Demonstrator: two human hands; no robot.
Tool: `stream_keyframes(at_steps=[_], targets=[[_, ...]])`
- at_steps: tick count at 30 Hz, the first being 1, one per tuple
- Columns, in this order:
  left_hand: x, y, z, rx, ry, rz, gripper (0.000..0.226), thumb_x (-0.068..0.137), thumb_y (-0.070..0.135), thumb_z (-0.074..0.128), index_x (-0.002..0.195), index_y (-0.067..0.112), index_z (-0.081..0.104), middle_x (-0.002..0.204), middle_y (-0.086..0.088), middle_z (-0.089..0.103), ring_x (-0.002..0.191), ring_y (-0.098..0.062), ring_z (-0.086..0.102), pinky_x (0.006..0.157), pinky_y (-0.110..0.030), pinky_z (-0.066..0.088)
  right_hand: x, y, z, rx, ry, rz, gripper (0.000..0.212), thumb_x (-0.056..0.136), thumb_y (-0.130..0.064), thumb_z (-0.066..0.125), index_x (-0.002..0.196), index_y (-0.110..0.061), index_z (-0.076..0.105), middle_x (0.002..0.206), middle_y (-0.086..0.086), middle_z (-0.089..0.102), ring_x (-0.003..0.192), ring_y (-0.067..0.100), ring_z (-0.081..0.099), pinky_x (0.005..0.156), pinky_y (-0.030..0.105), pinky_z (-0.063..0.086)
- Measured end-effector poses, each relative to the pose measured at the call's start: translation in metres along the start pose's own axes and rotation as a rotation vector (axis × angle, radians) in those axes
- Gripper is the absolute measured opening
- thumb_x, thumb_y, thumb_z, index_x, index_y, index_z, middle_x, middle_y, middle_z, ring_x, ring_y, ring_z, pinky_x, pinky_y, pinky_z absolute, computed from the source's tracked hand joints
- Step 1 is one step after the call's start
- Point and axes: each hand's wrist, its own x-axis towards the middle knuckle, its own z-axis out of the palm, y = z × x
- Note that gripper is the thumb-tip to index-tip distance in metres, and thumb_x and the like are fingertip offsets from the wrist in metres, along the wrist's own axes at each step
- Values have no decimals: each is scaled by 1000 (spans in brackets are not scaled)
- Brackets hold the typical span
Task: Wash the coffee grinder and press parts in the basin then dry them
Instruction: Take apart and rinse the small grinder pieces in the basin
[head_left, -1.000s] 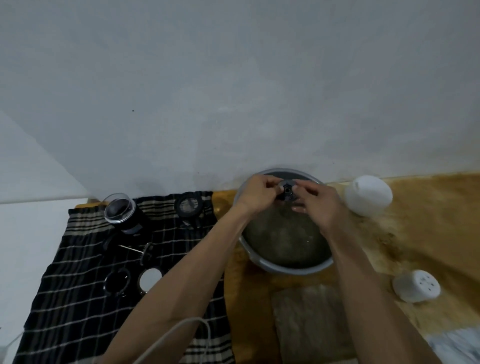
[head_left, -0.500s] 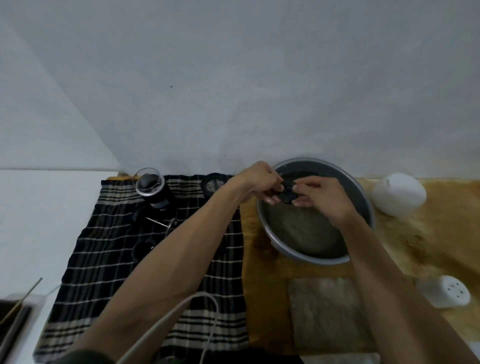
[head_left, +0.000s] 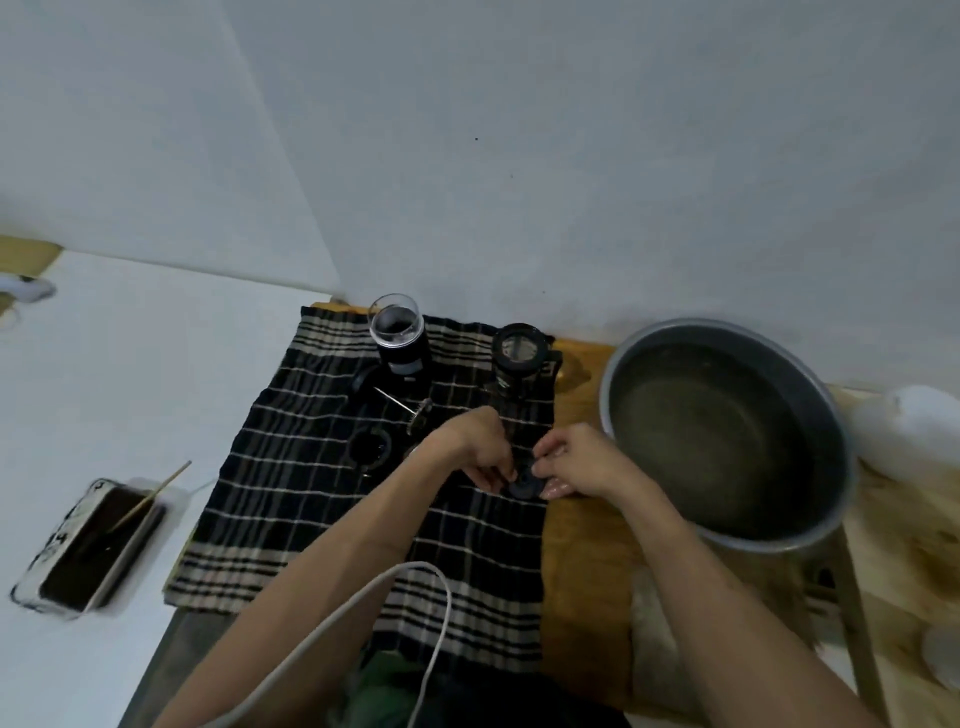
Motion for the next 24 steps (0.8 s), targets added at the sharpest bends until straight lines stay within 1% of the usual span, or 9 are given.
stream_keyframes(at_steps=[4, 7, 10, 12, 14, 18, 20, 22, 24], targets=[[5, -24, 20, 89, -22, -74, 12, 91, -3, 72, 100, -9, 67, 80, -23, 74, 60, -21, 73, 57, -33, 63, 16, 13, 29, -54, -148, 116, 20, 89, 2, 71, 107, -5, 64, 97, 20, 71, 82, 27, 76, 81, 42, 64], [2, -30, 30, 116, 31, -89, 11, 93, -2, 69, 85, -4, 62, 90, -28, 75, 65, -25, 75, 58, -37, 64, 25, 20, 41, -145, -156, 131, 17, 91, 1, 70, 104, -8, 65, 93, 17, 72, 85, 28, 76, 83, 45, 63], [-1, -29, 34, 139, 94, -73, 11, 92, -2, 70, 82, -1, 64, 72, -19, 74, 74, -35, 78, 70, -44, 66, 27, 22, 43, -169, -130, 143, 17, 91, 0, 69, 104, -9, 64, 94, 17, 71, 84, 28, 76, 83, 45, 63], [-2, -29, 35, 156, 104, -58, 16, 93, -3, 68, 79, 1, 62, 47, -8, 65, 75, -35, 77, 71, -42, 66, 27, 23, 43, -175, -127, 151, 17, 91, 1, 69, 103, -10, 63, 93, 17, 71, 84, 28, 76, 80, 41, 64], [-6, -26, 35, 170, 100, -51, 18, 95, -3, 66, 77, 1, 61, 37, -2, 58, 78, -35, 78, 71, -40, 65, 25, 23, 43, -197, -115, 154, 20, 91, 1, 69, 106, -11, 64, 90, 17, 71, 80, 27, 76, 78, 40, 64], [-14, -23, 29, 155, 65, -46, 18, 95, -2, 64, 78, 1, 60, 41, -4, 62, 76, -28, 77, 75, -40, 65, 17, 11, 37, -296, -140, 136, 23, 92, -3, 69, 114, -8, 66, 81, 14, 70, 65, 20, 73, 63, 32, 62], [-19, -21, 21, 125, 46, -25, 16, 94, -1, 66, 78, 0, 62, 55, -10, 69, 76, -29, 78, 77, -41, 65, 12, 0, 28, -353, -153, 124, 20, 92, -9, 72, 112, -9, 68, 86, 14, 74, 70, 20, 76, 66, 33, 64], [-28, -21, 3, 82, 68, 24, 12, 92, 3, 67, 81, -3, 67, 66, -14, 71, 66, -28, 74, 69, -35, 64, 7, -18, 19, -358, -136, 101, 17, 92, -12, 74, 108, -9, 68, 91, 14, 75, 75, 22, 76, 71, 34, 64], [-40, -25, -27, 35, 153, 82, 13, 92, 7, 66, 88, -4, 72, 64, -10, 69, 48, -19, 63, 52, -26, 55, 4, -41, 13, -356, -84, 39, 9, 92, -10, 73, 101, -8, 71, 91, 10, 74, 73, 19, 76, 69, 31, 64]])
